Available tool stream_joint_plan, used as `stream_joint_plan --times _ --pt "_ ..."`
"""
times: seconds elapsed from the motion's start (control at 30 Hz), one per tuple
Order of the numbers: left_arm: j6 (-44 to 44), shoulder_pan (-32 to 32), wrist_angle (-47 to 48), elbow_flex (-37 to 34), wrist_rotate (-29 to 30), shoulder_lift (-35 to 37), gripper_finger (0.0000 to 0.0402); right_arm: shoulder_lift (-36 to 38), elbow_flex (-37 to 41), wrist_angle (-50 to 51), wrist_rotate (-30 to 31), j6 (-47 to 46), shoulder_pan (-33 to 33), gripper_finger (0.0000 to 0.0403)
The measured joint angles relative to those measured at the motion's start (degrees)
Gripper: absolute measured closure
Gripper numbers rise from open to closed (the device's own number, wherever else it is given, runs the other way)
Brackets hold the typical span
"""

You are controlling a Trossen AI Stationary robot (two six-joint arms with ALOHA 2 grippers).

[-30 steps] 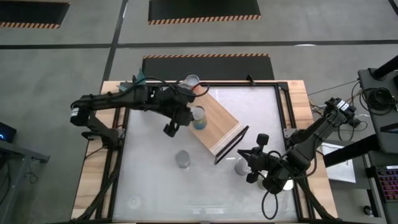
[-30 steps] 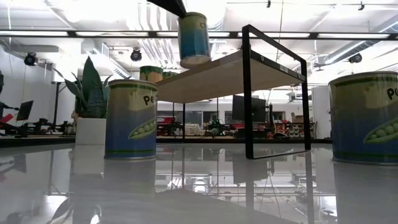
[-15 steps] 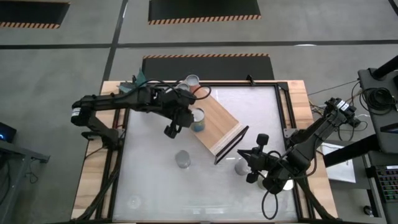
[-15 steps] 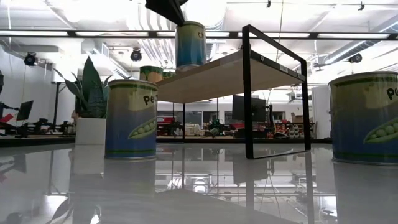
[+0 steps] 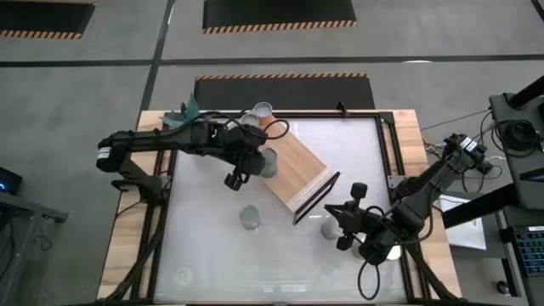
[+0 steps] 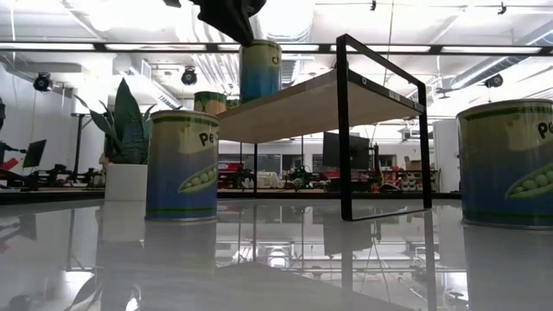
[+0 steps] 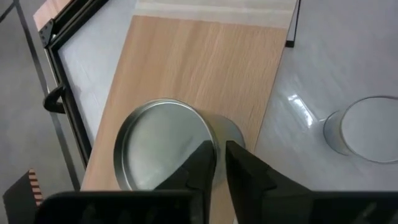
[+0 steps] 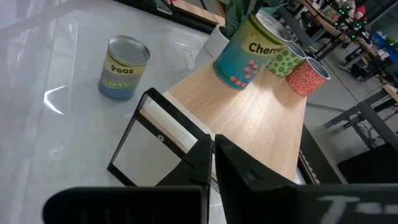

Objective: Pick and place cans onto a shelf
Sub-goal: Put the canned cherries on the shelf

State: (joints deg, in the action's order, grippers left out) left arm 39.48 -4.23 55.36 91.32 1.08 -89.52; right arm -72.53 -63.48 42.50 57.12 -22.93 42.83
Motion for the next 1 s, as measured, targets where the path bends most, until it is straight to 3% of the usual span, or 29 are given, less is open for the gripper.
stream_joint_plan --times 0.33,0.47,0.57,0.73,0.9,1.0 --pt "-3.62 0.45 1.84 2.73 0.09 0.07 0.0281 0.0 0.0 -1.6 -0.08 0.02 -0.72 0.0394" --pt "-8.56 1.96 7.6 6.29 0.05 0.32 0.0266 0.0 -1.4 -1.77 -0.46 0.32 -4.3 0.0394" --pt "-13.66 3.89 8.38 5.65 0.07 1.83 0.0271 0.0 -2.51 -1.77 -5.06 2.78 -9.85 0.0394" --pt "-19.06 9.58 1.62 -4.37 4.8 7.59 0.0307 0.0 -3.88 -4.19 -13.62 11.41 -20.65 0.0394" --pt "-22.85 13.95 -17.69 -21.07 12.8 15.53 0.035 0.0 -5.65 -8.76 -23.05 22.35 -31.81 0.0394" --pt "-24.76 14.15 -31.41 -30.82 13.98 18.86 0.0367 0.01 -6.33 -13.46 -30.16 28.88 -38.58 0.0394"
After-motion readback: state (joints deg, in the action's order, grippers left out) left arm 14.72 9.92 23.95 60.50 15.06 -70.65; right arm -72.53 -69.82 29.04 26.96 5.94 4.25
